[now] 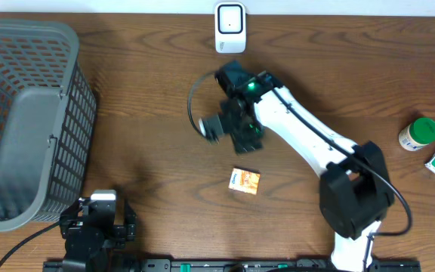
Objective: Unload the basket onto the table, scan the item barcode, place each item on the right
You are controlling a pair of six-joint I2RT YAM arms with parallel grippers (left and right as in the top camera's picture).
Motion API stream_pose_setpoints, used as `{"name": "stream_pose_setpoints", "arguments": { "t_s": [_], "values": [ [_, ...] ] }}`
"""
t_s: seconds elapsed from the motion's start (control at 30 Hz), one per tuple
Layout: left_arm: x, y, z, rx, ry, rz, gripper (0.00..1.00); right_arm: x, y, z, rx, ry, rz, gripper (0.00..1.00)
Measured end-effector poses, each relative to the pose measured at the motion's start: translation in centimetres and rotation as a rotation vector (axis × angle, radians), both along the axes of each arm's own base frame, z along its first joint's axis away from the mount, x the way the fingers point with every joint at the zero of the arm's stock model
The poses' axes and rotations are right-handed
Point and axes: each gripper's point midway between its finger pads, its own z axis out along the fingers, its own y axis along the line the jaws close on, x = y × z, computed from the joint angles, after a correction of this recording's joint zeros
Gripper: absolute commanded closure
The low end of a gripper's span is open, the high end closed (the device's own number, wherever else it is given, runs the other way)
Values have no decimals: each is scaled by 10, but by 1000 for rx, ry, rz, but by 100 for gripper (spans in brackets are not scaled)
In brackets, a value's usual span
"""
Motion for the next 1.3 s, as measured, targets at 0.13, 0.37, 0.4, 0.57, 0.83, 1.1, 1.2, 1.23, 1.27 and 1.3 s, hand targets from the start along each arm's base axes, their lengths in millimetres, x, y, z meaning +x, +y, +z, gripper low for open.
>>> {"name": "stream_pose_setpoints", "arguments": {
  "t_s": [0.13,0.37,0.4,0.57,0.83,1.1,1.2,1.23,1.27,1.3],
  "values": [
    [0,0,0,0,0,0,5,58,36,62,313,-153,-435,1],
    [0,0,0,0,1,0,5,25,-30,33,330,247,-1724,1],
    [0,0,0,0,1,0,5,16,-39,23,290,266,-1836,1],
    [0,0,0,0,1,0,5,-45,-45,-27,94,352,-2207,1],
    [0,0,0,0,1,0,5,-106,-11,-64,13,333,-2187,1],
    [0,0,0,0,1,0,5,-118,-31,-81,-50,290,-2221,1],
    [0,0,0,0,1,0,5,-118,-31,-82,-51,289,-2220,1],
    [0,0,0,0,0,0,5,-118,-31,-82,-51,290,-2212,1],
    [0,0,0,0,0,0,5,-118,-31,-82,-53,290,-2205,1],
    [0,0,0,0,0,0,5,-118,-31,-82,-55,290,-2190,1]
  ]
}}
